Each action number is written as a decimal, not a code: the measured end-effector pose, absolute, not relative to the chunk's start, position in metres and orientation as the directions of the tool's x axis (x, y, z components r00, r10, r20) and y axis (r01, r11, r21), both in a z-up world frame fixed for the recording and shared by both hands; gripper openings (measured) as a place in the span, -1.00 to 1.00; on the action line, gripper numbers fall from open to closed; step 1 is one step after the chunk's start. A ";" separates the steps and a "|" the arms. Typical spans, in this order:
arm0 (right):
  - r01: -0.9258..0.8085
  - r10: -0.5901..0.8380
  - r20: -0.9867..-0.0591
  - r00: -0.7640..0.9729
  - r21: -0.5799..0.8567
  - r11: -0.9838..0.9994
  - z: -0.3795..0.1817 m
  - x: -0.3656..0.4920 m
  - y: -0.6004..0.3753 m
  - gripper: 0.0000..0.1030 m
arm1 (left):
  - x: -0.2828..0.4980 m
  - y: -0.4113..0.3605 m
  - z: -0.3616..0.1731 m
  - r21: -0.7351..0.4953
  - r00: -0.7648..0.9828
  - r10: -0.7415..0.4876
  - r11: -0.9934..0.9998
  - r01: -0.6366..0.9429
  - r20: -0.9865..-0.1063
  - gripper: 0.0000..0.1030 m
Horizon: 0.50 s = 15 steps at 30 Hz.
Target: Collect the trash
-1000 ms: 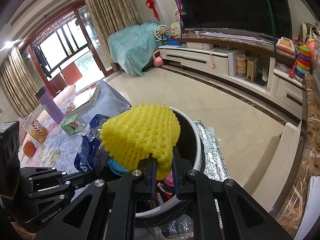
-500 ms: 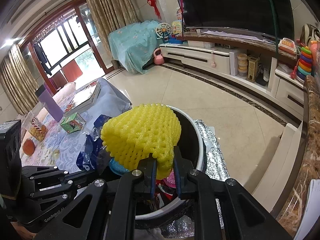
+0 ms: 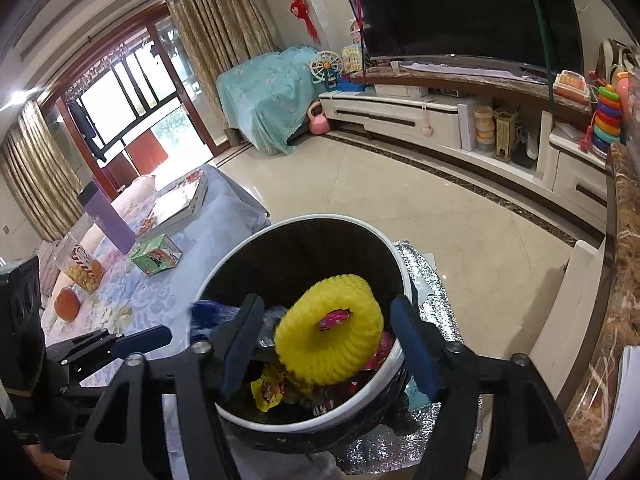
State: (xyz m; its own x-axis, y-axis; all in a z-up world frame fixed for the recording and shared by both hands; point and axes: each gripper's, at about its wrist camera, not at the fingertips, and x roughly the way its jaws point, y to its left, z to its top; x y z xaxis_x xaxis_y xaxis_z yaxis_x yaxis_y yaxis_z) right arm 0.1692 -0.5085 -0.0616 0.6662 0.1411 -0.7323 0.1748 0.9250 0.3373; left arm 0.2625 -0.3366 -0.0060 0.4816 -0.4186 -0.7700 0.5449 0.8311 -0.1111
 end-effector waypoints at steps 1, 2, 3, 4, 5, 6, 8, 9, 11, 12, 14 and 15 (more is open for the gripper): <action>0.174 0.143 -0.727 0.672 0.342 0.923 -0.060 0.168 -0.508 0.46 | 0.259 -0.331 -0.006 -0.116 0.485 -0.418 0.836 0.537 -0.769 0.01; 0.173 0.145 -0.722 0.676 0.347 0.922 -0.059 0.166 -0.507 0.49 | 0.257 -0.327 -0.007 -0.119 0.487 -0.416 0.840 0.530 -0.768 0.02; 0.174 0.145 -0.720 0.679 0.350 0.920 -0.058 0.164 -0.507 0.53 | 0.253 -0.321 -0.007 -0.126 0.492 -0.417 0.844 0.521 -0.764 0.03; 0.177 0.145 -0.716 0.683 0.354 0.918 -0.057 0.161 -0.506 0.54 | 0.250 -0.315 -0.006 -0.132 0.496 -0.418 0.848 0.513 -0.761 0.03; 0.178 0.145 -0.714 0.685 0.357 0.917 -0.057 0.159 -0.505 0.54 | 0.246 -0.310 -0.004 -0.136 0.500 -0.418 0.852 0.506 -0.759 0.03; 0.181 0.146 -0.711 0.688 0.364 0.914 -0.056 0.156 -0.504 0.54 | 0.243 -0.305 -0.004 -0.143 0.505 -0.419 0.856 0.497 -0.754 0.05; 0.182 0.150 -0.702 0.696 0.375 0.909 -0.053 0.151 -0.501 0.55 | 0.233 -0.292 -0.002 -0.158 0.519 -0.422 0.865 0.477 -0.743 0.08; 0.181 0.151 -0.698 0.700 0.378 0.908 -0.052 0.147 -0.499 0.55 | 0.228 -0.285 -0.001 -0.164 0.527 -0.420 0.870 0.464 -0.739 0.10; 0.177 0.153 -0.692 0.705 0.382 0.907 -0.050 0.142 -0.493 0.60 | 0.220 -0.275 -0.001 -0.176 0.537 -0.421 0.876 0.448 -0.731 0.13; 0.174 0.156 -0.688 0.709 0.385 0.906 -0.048 0.138 -0.490 0.65 | 0.214 -0.269 -0.001 -0.180 0.544 -0.419 0.880 0.439 -0.727 0.14; 0.174 0.156 -0.681 0.715 0.390 0.904 -0.046 0.132 -0.484 0.70 | 0.203 -0.258 0.000 -0.184 0.561 -0.413 0.889 0.419 -0.717 0.17; 0.173 0.156 -0.677 0.719 0.391 0.904 -0.045 0.128 -0.480 0.72 | 0.198 -0.254 0.000 -0.184 0.569 -0.410 0.892 0.412 -0.713 0.21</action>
